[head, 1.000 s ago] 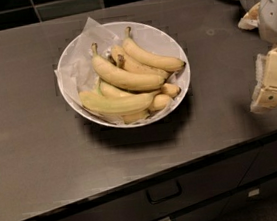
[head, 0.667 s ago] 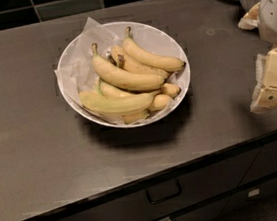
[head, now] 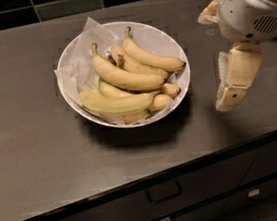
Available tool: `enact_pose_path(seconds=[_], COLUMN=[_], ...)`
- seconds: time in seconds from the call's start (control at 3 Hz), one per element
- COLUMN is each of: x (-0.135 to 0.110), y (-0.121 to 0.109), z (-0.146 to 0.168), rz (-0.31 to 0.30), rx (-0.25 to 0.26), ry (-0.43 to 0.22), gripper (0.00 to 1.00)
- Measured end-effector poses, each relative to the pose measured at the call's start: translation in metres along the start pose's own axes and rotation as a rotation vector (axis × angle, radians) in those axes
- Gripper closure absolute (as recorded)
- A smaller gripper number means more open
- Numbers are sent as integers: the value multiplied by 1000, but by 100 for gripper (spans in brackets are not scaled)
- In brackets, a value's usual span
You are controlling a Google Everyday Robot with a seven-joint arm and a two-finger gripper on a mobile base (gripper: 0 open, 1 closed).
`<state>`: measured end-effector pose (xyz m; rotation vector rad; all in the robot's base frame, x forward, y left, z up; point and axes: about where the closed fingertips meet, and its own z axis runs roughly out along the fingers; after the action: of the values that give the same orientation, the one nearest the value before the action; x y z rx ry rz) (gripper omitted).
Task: Pick banana from white bowl
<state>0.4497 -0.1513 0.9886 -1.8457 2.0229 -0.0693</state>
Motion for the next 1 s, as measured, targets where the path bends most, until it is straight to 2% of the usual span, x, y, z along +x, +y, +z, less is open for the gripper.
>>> enact_pose_path(seconds=[0.33,0.67,1.0], x=[-42,-43,-56], y=[-6,-6,-14], z=[2,2,6], rz=[-44,-44,-47], rx=[27,27,33], ry=[-99,-99,-123], gripper=[0,0,0])
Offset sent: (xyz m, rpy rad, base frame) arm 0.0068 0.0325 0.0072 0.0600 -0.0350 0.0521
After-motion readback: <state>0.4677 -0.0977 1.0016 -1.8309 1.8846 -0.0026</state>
